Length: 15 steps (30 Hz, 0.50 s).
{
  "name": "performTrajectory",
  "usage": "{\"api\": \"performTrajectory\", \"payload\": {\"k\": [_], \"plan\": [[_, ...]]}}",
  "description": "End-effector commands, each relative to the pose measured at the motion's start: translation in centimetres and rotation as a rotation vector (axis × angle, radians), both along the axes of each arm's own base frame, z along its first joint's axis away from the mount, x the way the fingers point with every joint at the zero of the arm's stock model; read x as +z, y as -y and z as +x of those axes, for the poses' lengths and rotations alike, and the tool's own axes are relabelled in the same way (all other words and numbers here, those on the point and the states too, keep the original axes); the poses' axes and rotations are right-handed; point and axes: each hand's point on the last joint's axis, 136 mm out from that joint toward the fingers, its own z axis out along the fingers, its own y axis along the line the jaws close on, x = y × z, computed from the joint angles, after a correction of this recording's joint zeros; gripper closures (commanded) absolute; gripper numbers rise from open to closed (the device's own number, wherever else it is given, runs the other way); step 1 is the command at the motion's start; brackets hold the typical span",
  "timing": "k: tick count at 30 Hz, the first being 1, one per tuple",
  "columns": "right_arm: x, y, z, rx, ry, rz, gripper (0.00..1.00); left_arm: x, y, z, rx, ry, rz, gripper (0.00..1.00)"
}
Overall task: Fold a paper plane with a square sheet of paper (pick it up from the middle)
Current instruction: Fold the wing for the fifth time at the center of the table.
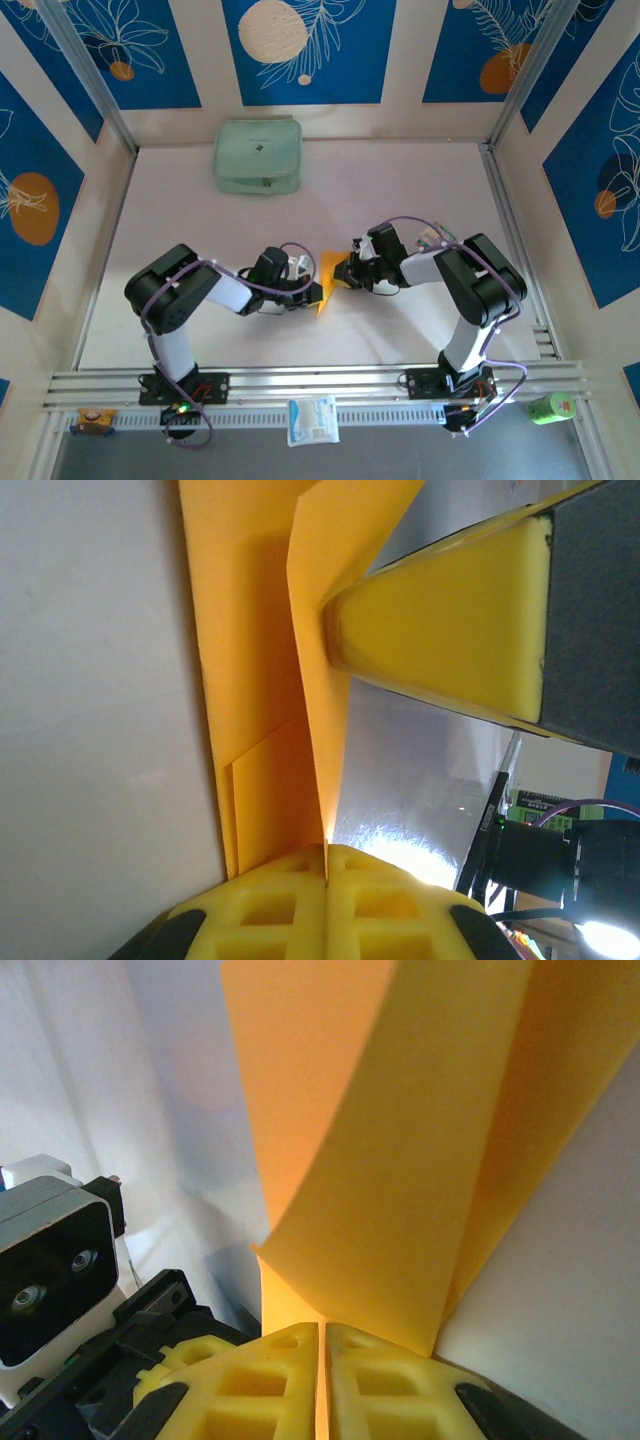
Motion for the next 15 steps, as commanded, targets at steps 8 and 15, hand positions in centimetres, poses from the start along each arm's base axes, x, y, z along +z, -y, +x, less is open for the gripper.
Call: {"api": "performTrajectory", "payload": {"k": [8,15], "plan": [[2.3,1.2,0.5,-0.013,0.057,0.001,0.87,-2.3,-1.8,-0.8,0.009,-0.047,0.041,1.00],[2.2,0.5,-0.1,0.016,0.048,0.023,0.88,-1.3,-1.0,-1.3,-0.036,-0.050,-0.034,1.00]]}}
